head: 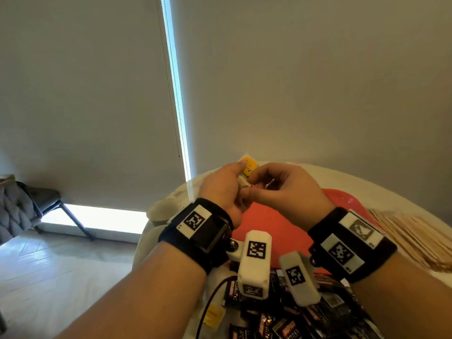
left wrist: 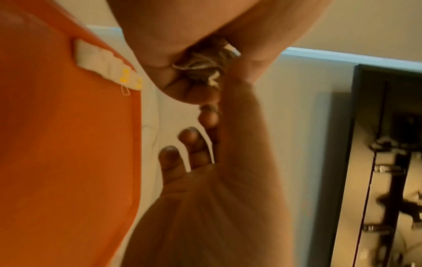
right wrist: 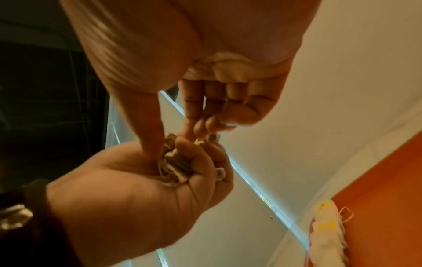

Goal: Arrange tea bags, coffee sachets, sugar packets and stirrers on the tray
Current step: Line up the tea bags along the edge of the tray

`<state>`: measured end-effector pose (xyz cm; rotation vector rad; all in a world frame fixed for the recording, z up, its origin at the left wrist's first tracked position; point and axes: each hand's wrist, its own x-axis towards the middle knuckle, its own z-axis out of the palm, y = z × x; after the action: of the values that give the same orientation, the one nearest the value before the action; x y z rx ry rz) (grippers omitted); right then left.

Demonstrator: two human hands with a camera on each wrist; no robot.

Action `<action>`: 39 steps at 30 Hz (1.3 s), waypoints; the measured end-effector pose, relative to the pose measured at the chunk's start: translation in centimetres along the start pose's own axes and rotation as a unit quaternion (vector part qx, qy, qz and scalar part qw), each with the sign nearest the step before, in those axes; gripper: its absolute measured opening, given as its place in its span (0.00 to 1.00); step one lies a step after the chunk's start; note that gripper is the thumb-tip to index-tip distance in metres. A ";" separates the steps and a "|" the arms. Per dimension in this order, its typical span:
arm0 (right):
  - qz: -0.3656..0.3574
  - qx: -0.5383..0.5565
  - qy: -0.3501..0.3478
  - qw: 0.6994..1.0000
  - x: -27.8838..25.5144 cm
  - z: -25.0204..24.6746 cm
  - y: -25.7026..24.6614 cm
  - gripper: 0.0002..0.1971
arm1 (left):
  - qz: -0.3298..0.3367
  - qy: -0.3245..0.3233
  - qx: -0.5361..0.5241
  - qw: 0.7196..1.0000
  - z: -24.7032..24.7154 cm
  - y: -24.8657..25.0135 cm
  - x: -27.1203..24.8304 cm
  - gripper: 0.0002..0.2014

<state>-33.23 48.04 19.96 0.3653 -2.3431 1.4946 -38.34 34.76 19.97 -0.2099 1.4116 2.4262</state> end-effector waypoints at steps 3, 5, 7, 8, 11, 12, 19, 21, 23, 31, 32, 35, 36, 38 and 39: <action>0.011 -0.035 0.010 0.999 0.5 -0.1 0.5 0.05 | -0.014 -0.001 -0.032 0.999 -0.3 -0.2 0.3 0.18; 0.018 0.008 0.029 0.999 0.7 0.0 0.6 0.03 | -0.013 0.012 -0.049 0.999 -0.6 -0.2 0.4 0.16; 0.038 0.048 0.026 0.998 0.7 0.3 0.7 0.04 | -0.014 0.016 -0.055 0.998 -0.8 -0.3 0.3 0.14; 0.045 0.054 0.013 0.997 0.7 0.5 0.8 0.06 | -0.015 0.019 -0.053 0.998 -0.9 -0.3 0.4 0.14; 0.038 0.012 -0.006 0.999 0.9 1.3 1.1 0.06 | -0.016 0.018 -0.046 0.999 -1.2 -0.2 0.6 0.17; 0.038 0.009 0.000 0.999 1.0 1.4 1.3 0.05 | -0.018 0.017 -0.046 0.999 -1.3 -0.1 0.7 0.18; 0.034 0.036 0.004 0.999 1.7 1.4 1.2 0.04 | -0.028 -0.023 -0.083 0.996 -2.3 0.8 1.1 0.19; 0.020 0.005 -0.014 1.000 1.8 1.7 0.9 0.05 | -0.030 -0.023 -0.078 0.996 -2.3 0.9 1.2 0.20; 0.019 0.003 -0.013 1.000 1.9 1.7 0.8 0.05 | -0.029 -0.015 -0.084 0.996 -2.6 0.8 1.6 0.20; 0.128 0.338 0.050 0.931 2.9 0.8 -1.3 0.06 | -0.006 0.007 -0.112 0.994 -3.7 1.2 2.2 0.20; 0.119 0.335 0.053 0.933 3.0 0.7 -1.4 0.06 | -0.001 0.007 -0.114 0.993 -3.7 1.4 1.9 0.19; 0.066 0.292 0.072 0.951 3.2 0.7 -1.6 0.06 | -0.005 0.002 -0.115 0.993 -3.7 1.7 1.0 0.19; 0.035 0.253 0.080 0.964 3.2 0.9 -1.6 0.06 | -0.010 -0.007 -0.119 0.993 -3.7 1.8 0.7 0.19; -0.047 0.094 0.094 0.990 3.2 1.2 -1.4 0.06 | -0.015 -0.039 -0.119 0.992 -3.9 2.0 0.2 0.23; -0.087 -0.001 0.088 0.992 3.1 1.4 -1.3 0.07 | -0.015 -0.061 -0.119 0.991 -4.0 2.1 -0.2 0.25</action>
<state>-35.74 46.10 21.78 0.4078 -2.1184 1.3836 -39.04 30.33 19.77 -0.1336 1.0596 2.5311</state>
